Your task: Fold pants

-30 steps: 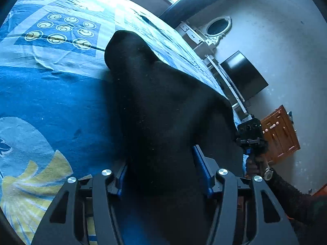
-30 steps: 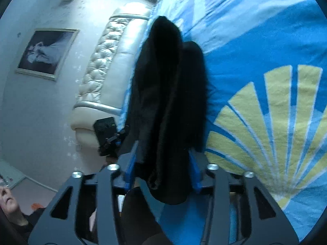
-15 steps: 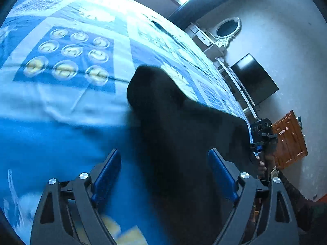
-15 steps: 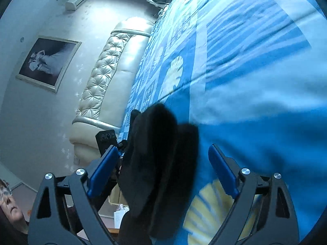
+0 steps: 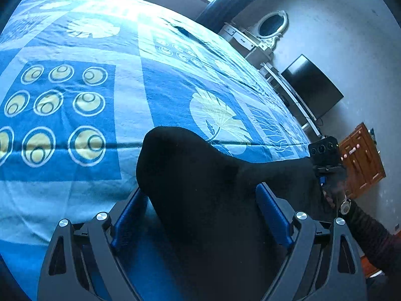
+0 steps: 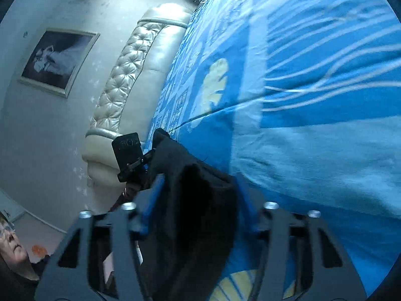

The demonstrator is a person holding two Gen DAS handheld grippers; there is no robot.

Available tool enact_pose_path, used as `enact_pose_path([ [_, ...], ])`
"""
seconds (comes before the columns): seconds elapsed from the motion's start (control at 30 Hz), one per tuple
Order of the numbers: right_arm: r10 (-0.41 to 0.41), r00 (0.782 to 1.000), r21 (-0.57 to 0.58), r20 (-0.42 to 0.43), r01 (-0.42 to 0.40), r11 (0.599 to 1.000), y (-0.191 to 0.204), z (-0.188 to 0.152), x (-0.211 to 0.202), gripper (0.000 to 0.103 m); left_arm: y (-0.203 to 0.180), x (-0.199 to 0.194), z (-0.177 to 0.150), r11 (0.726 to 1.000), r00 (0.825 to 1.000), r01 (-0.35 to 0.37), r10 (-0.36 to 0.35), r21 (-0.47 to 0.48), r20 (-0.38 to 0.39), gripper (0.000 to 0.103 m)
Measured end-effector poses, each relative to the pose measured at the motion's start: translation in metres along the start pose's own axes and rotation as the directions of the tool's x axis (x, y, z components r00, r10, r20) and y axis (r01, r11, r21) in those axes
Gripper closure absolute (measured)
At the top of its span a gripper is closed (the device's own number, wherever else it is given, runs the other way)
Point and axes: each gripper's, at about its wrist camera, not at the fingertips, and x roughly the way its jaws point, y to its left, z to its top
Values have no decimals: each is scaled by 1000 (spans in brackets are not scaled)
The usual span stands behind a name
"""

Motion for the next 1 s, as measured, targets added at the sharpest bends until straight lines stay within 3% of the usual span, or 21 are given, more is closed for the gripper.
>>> enact_pose_path([
  [0.1,15,1000,-3,7,-15,1000,-2,-3,0,63,-5,-1,0,999,1000,-25,25,37,-7,18],
  [0.23,22,1000,-10,18,-22,1000,-5,-5,1,69,-7,0,4,997,998,-55,56,46,-3,46],
  [0.33,26,999,-18,34,-26,1000,-8,-6,0,72,-1,-1,6,999,999,-40,40,24,-3,53],
  [1.0,46,998,-18,52,-45,999,-13,-2,0,73,-6,2,6,997,998,-62,61,48,12,54],
])
